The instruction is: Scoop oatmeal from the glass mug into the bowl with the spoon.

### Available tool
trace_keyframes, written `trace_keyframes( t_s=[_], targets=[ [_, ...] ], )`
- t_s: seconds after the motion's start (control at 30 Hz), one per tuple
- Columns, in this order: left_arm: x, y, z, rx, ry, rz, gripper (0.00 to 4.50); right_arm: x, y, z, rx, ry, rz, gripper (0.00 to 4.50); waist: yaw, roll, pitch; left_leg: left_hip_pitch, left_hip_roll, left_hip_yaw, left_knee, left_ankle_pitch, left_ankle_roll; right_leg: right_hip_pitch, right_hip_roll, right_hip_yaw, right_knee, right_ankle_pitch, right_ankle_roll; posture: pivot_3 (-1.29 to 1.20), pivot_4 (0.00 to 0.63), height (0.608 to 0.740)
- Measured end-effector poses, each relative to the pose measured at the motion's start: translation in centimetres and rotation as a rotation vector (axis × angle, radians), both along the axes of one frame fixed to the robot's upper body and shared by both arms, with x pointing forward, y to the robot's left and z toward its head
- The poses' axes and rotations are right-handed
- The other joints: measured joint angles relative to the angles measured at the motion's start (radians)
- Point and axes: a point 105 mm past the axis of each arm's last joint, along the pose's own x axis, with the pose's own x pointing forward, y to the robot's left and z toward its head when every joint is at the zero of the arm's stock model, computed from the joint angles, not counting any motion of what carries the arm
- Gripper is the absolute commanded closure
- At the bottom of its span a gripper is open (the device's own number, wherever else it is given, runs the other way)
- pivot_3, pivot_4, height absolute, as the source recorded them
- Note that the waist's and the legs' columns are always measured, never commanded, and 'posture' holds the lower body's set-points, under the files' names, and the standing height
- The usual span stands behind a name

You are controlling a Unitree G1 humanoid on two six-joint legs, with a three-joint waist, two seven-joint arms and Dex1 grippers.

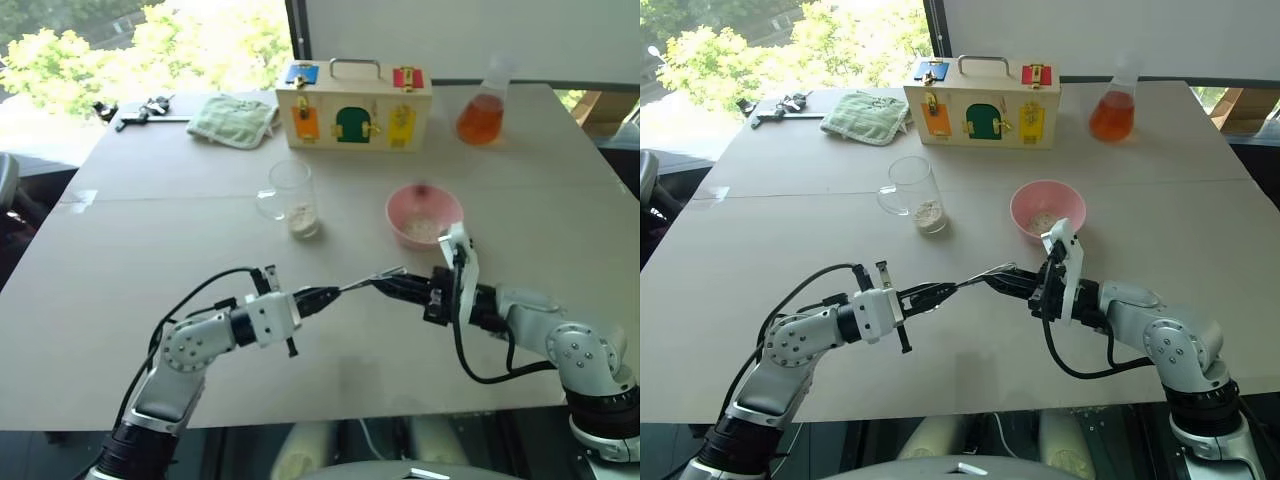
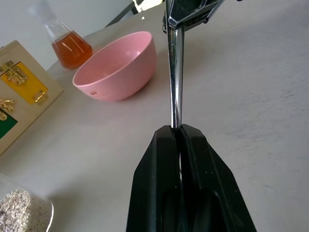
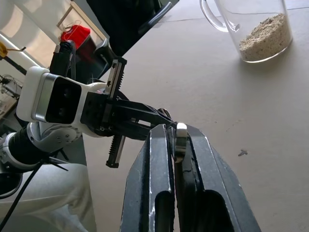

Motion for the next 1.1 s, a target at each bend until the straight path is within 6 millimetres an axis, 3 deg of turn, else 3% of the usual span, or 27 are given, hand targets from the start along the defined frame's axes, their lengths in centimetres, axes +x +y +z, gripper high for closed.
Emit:
trace_keyframes(
  t_s=[0.27,0.3,0.4,0.57,0.67,0.87,1.1],
  targets=[
    [0.0,0.0,-0.1,-0.005,0.004,-0.004,4.50,0.1,0.0,0.0,0.005,0.029,-0.010,4.48,0.000,0.000,0.000,0.000,0.000,0.000,0.000,0.000,0.000,0.000,0.000,0.000,0.000,0.000,0.000,0.00,0.150,0.740],
    [0.0,0.0,-0.1,-0.009,0.006,-0.004,3.81,0.1,0.0,0.0,0.007,0.030,-0.011,4.50,0.000,0.000,0.000,0.000,0.000,0.000,0.000,0.000,0.000,0.000,0.000,0.000,0.000,0.000,0.000,0.00,0.150,0.740],
    [0.1,0.0,0.0,-0.030,0.029,-0.004,2.70,0.2,-0.1,0.2,0.015,0.030,-0.023,4.50,0.000,0.000,0.000,0.000,0.000,0.000,0.000,0.000,0.000,0.000,0.000,0.000,0.000,0.000,0.000,0.00,0.150,0.740],
    [1.1,1.1,0.8,-0.084,0.028,0.090,0.42,0.4,-0.3,0.3,0.025,0.042,-0.046,4.50,-0.003,0.000,0.000,0.000,0.000,0.000,0.000,0.000,0.000,0.000,0.000,0.000,0.000,0.000,0.000,0.00,0.150,0.740],
    [1.3,2.7,1.9,-0.185,0.081,0.183,0.42,0.6,-1.0,0.2,0.033,0.061,-0.087,4.50,-0.005,0.000,0.000,-0.001,0.000,0.000,0.000,0.000,0.000,0.000,0.000,0.000,0.000,0.000,0.000,0.00,0.150,0.740],
    [2.1,7.9,7.1,-0.489,0.107,0.428,0.42,0.7,-2.9,-0.2,0.041,0.106,-0.176,4.50,-0.004,0.000,0.000,0.000,0.000,0.000,0.001,0.000,0.000,0.000,0.000,0.000,0.001,0.000,0.000,0.00,0.150,0.740],
    [2.2,13.6,9.5,-0.639,0.008,0.731,0.42,0.7,-3.3,-0.4,0.044,0.128,-0.204,4.50,-0.003,0.000,0.000,0.000,0.000,0.000,0.001,0.000,0.000,0.000,0.001,0.000,0.001,0.000,0.000,0.00,0.150,0.740]
  ],
)
